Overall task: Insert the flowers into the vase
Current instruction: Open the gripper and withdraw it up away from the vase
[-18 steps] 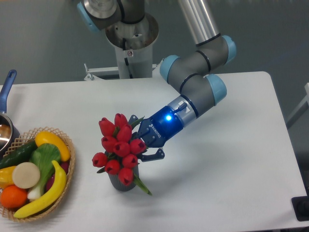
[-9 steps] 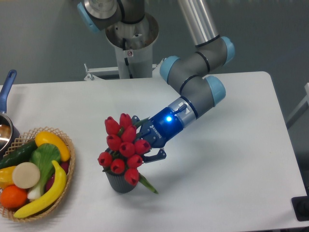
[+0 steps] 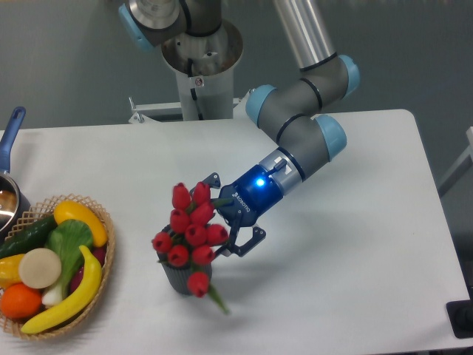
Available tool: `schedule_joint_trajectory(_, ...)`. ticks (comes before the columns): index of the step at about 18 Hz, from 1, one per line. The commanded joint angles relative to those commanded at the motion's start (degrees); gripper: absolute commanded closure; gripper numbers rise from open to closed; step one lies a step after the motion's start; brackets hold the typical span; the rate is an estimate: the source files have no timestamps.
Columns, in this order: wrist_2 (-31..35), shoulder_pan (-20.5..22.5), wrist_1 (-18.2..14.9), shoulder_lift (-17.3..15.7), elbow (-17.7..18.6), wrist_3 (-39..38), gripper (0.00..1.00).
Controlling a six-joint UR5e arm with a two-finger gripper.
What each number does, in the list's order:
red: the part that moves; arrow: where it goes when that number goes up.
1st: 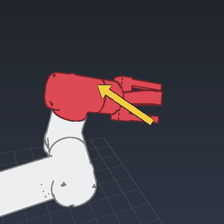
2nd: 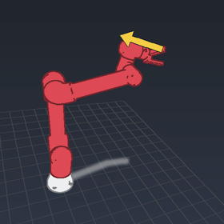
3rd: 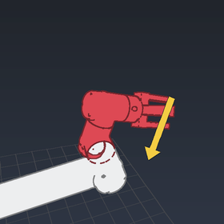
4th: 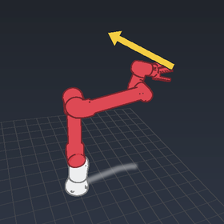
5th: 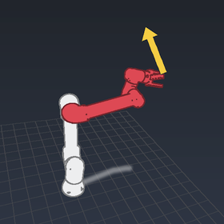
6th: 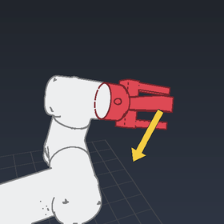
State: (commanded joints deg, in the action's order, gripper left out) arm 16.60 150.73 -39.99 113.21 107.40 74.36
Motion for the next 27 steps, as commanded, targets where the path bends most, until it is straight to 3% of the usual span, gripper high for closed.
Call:
schedule_joint_trajectory(5, 2.6, 0.9, -0.1, -1.8, 0.2, 0.2, 0.0)
schedule_joint_trajectory(10, 15.2, 3.2, -0.1, -6.8, 0.1, 0.3, 0.0)
schedule_joint_trajectory(15, 28.5, 9.0, -0.3, -14.4, 0.2, 0.3, 0.0)
schedule_joint_trajectory(20, 39.7, 14.6, -1.0, -18.5, -5.5, -0.1, 0.0)
schedule_joint_trajectory(24, 48.7, 15.1, -7.5, -19.0, -10.6, 2.7, 0.0)
schedule_joint_trajectory(27, 54.4, 17.2, -18.3, -20.5, -13.5, 16.3, 0.0)
